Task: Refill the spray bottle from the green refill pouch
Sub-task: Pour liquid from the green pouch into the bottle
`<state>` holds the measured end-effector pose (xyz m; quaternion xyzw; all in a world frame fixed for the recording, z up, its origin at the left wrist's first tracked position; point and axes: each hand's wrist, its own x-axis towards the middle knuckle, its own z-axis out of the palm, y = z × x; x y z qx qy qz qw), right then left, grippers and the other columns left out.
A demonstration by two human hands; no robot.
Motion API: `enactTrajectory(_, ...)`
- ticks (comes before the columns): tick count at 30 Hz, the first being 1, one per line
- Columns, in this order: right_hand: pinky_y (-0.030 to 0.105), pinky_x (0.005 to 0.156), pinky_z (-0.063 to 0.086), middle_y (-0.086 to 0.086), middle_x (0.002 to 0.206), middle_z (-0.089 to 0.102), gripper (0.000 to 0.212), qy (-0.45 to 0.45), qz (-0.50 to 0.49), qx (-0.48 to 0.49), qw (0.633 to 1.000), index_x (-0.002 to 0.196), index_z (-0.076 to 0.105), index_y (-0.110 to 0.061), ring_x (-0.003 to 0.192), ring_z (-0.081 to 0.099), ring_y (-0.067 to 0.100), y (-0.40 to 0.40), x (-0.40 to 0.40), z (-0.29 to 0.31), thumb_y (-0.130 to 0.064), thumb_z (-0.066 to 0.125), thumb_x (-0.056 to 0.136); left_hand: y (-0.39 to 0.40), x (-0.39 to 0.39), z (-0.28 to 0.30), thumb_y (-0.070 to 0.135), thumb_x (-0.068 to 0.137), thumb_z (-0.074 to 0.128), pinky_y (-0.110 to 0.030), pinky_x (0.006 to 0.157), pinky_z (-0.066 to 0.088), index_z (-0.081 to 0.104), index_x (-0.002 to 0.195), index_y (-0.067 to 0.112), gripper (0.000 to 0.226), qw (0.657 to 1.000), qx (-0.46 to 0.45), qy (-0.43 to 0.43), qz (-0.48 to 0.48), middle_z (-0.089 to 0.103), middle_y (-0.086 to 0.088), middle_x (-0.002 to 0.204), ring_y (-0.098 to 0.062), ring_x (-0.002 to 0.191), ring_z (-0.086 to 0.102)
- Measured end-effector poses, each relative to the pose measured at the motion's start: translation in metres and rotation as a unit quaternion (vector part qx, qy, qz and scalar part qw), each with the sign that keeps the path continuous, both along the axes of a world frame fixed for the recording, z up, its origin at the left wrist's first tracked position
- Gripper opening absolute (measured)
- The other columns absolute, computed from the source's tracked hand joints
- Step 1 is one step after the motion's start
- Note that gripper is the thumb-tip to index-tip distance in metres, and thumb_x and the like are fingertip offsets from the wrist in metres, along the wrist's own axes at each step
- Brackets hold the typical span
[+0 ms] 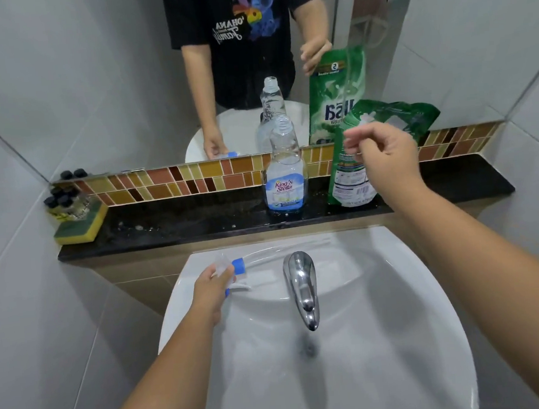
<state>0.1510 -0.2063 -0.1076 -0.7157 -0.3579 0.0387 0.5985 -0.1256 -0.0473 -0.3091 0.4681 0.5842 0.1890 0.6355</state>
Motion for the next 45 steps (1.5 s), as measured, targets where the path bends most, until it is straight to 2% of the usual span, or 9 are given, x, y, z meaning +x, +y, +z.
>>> enactTrajectory(6,0.029,0.065,0.05,-0.007,0.075,0.066,0.031,0.016,-0.138,0.087,0.986,0.08,0.063,-0.037,0.071,0.062,0.012,-0.037,0.022,-0.033,-0.012,0.045,0.08,-0.007,0.03,-0.003,0.025,0.091,0.068,-0.032,0.08,0.038,0.054,0.131,0.013,0.045,0.996,0.065,0.049,-0.045,0.052,0.0,0.111,-0.012,0.08,0.05)
enactTrajectory(12,0.021,0.065,0.044,-0.011,0.076,0.055,0.023,0.118,-0.238,0.072,0.961,0.092,0.052,-0.038,0.068,0.053,0.007,-0.049,0.056,-0.057,-0.017,0.053,0.08,-0.009,0.047,-0.014,0.032,0.091,0.066,-0.036,0.085,0.043,0.055,0.124,0.015,0.038,0.988,0.083,0.106,-0.07,0.057,-0.004,0.118,-0.025,0.1,0.053)
enactTrajectory(15,0.01,0.058,0.04,-0.012,0.088,0.057,0.037,0.178,-0.222,0.003,0.959,0.111,0.048,-0.033,0.073,0.055,0.002,-0.048,0.071,-0.068,-0.019,0.06,0.08,-0.011,0.052,-0.015,0.03,0.09,0.068,-0.045,0.096,0.049,0.055,0.129,0.014,0.044,0.986,0.095,0.116,-0.071,0.06,-0.008,0.124,-0.029,0.106,0.057)
enactTrajectory(21,0.02,0.069,0.043,-0.011,0.111,0.055,0.066,0.223,-0.134,-0.077,0.963,0.136,0.041,-0.029,0.094,0.056,0.004,-0.04,0.083,-0.08,-0.014,0.069,0.078,-0.018,0.058,-0.011,0.024,0.088,0.072,-0.045,0.101,0.047,0.046,0.141,0.016,0.059,0.978,0.129,0.148,-0.075,0.053,-0.011,0.137,-0.03,0.117,0.055)
enactTrajectory(24,0.027,0.079,0.047,-0.007,0.115,0.062,0.06,0.237,-0.091,-0.08,0.964,0.136,0.046,-0.024,0.102,0.06,0.009,-0.035,0.087,-0.083,-0.01,0.067,0.082,-0.019,0.056,-0.01,0.023,0.088,0.072,-0.044,0.101,0.047,0.046,0.141,0.016,0.06,0.975,0.137,0.151,-0.083,0.053,-0.012,0.137,-0.03,0.118,0.055)
enactTrajectory(29,0.032,0.082,0.042,-0.003,0.115,0.064,0.028,0.222,-0.095,-0.114,0.964,0.116,0.063,-0.025,0.106,0.057,0.016,-0.03,0.092,-0.086,-0.021,0.064,0.088,-0.016,0.053,0.0,0.022,0.087,0.073,-0.04,0.098,0.05,0.049,0.138,0.019,0.057,0.968,0.162,0.172,-0.078,0.054,-0.009,0.133,-0.026,0.111,0.057)
enactTrajectory(38,0.035,0.086,0.043,-0.002,0.107,0.064,0.015,0.254,-0.089,-0.106,0.957,0.105,0.063,-0.022,0.096,0.057,0.016,-0.024,0.095,-0.102,-0.024,0.061,0.091,-0.02,0.059,0.069,0.014,0.09,0.068,-0.016,0.076,0.05,0.059,0.112,0.03,0.029,0.91,0.403,0.039,-0.09,0.058,0.007,0.107,-0.009,0.094,0.058)
enactTrajectory(41,0.03,0.076,0.041,0.0,0.103,0.066,0.018,0.261,-0.086,-0.091,0.957,0.108,0.065,-0.02,0.088,0.057,0.013,-0.021,0.093,-0.106,-0.023,0.059,0.092,-0.008,0.08,0.094,0.023,0.087,0.072,-0.01,0.075,0.041,0.056,0.117,0.032,0.035,0.899,0.42,0.015,-0.12,0.053,0.011,0.115,-0.006,0.102,0.055)
enactTrajectory(45,0.022,0.065,0.042,-0.003,0.094,0.07,0.017,0.26,-0.103,-0.061,0.958,0.106,0.069,-0.018,0.081,0.06,0.007,-0.02,0.091,-0.107,-0.021,0.06,0.091,0.014,0.11,0.119,0.041,0.079,0.078,-0.014,0.086,0.038,0.047,0.132,0.035,0.062,0.89,0.42,0.0,-0.179,0.045,0.016,0.129,-0.001,0.116,0.045)
